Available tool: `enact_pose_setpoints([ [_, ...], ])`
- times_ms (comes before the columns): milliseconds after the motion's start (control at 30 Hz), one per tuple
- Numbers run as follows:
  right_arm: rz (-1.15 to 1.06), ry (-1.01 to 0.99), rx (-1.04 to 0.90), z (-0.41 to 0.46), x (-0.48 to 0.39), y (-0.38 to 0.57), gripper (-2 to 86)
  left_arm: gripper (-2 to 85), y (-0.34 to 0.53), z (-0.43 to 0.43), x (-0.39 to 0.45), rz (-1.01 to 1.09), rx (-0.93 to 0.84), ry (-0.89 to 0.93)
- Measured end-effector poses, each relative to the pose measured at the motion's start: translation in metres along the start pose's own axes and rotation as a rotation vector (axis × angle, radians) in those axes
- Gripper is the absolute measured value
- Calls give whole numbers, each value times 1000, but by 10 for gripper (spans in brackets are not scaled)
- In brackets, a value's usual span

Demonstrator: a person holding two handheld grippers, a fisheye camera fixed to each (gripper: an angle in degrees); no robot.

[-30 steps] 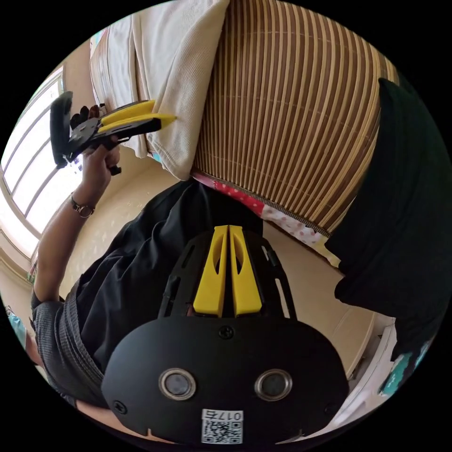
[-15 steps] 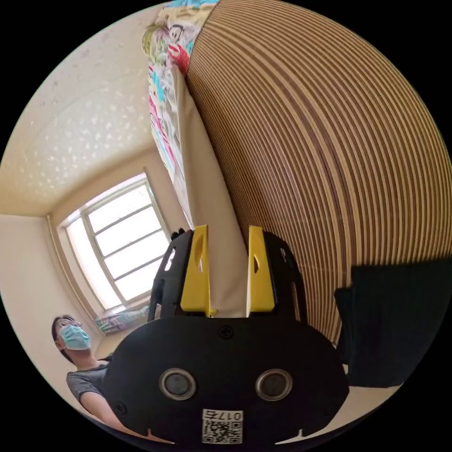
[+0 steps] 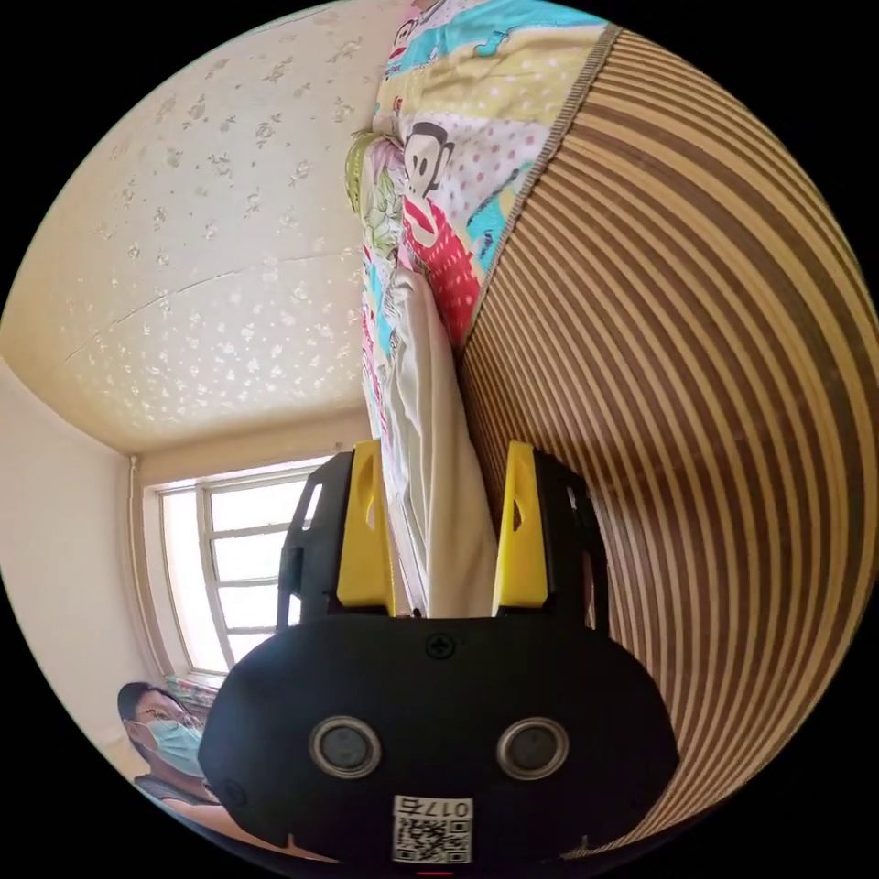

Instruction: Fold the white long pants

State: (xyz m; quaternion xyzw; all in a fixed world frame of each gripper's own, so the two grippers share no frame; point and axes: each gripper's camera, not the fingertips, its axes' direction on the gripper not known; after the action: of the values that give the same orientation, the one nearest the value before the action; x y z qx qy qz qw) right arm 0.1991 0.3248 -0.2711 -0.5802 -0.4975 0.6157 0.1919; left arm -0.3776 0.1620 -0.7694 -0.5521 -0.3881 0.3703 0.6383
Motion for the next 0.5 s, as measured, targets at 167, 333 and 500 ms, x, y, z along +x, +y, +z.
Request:
enact_pose_setpoints([
  [167,0,-47,135,48,5,-29,167,37,9,-19,-27,-29,55,61],
  [333,-45,145,55,92,-7,-41,121,36,18,-46,-52,-56,103,174],
  [500,-199,432,84,119,-56,-17,58,33,34,-88,-63,-27,145,340],
])
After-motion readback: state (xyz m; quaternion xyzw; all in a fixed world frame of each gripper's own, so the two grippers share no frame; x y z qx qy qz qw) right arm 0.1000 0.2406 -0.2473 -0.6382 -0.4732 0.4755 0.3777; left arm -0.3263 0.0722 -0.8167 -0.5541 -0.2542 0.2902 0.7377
